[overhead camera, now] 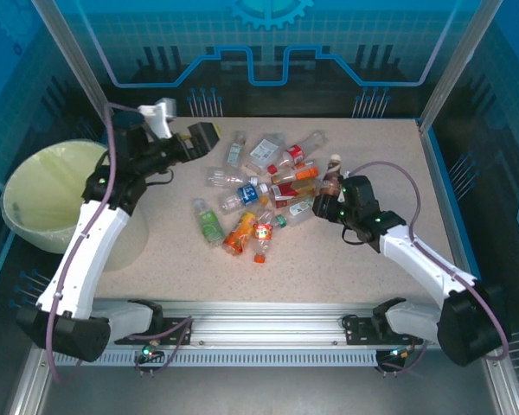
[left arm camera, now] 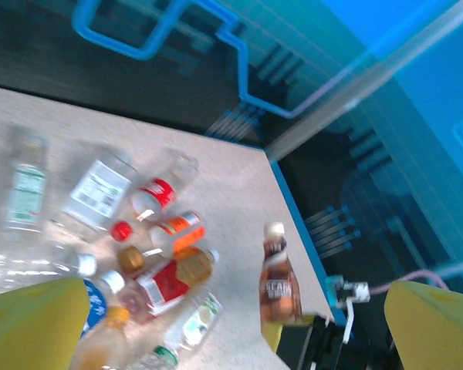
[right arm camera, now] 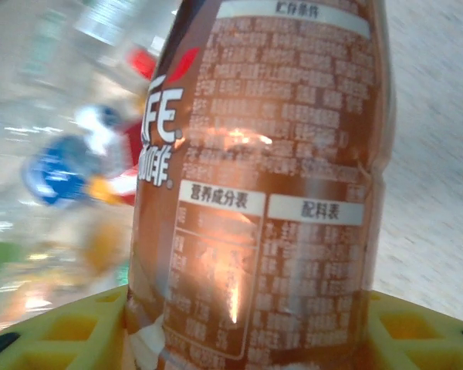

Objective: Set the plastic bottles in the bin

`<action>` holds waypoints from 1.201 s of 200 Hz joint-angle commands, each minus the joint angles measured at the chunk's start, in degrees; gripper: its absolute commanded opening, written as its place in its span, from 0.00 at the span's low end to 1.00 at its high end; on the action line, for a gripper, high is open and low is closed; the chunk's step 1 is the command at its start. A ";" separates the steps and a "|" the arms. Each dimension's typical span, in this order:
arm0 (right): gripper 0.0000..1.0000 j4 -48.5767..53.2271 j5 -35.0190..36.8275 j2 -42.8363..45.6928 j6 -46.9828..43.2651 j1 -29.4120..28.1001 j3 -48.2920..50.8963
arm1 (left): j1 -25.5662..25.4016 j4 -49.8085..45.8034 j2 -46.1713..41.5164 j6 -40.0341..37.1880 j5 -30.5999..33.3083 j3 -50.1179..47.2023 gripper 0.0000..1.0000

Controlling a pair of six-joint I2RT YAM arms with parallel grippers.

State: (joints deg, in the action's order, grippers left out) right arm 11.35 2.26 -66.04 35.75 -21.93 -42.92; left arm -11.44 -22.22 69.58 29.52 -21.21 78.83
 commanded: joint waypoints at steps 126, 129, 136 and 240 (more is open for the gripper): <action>0.32 -23.99 -25.27 2.02 -5.60 -8.72 -2.52 | -20.34 27.95 12.93 3.77 -4.35 -7.99 0.99; 0.32 -24.20 -25.62 1.85 -5.60 -8.89 -2.64 | -20.45 28.13 12.91 3.79 -4.02 -8.14 0.99; 0.32 -24.67 -26.19 1.71 -5.53 -9.13 -2.83 | -20.63 28.01 12.83 3.72 -3.51 -8.34 0.99; 0.40 -27.76 -27.89 -1.60 -4.89 -13.61 -6.00 | -20.64 24.04 11.54 -1.66 -7.07 -7.55 0.53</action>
State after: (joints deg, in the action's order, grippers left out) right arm -14.48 -24.53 -67.07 31.42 -34.15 -46.59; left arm -31.51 1.87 83.44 30.39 -26.39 71.24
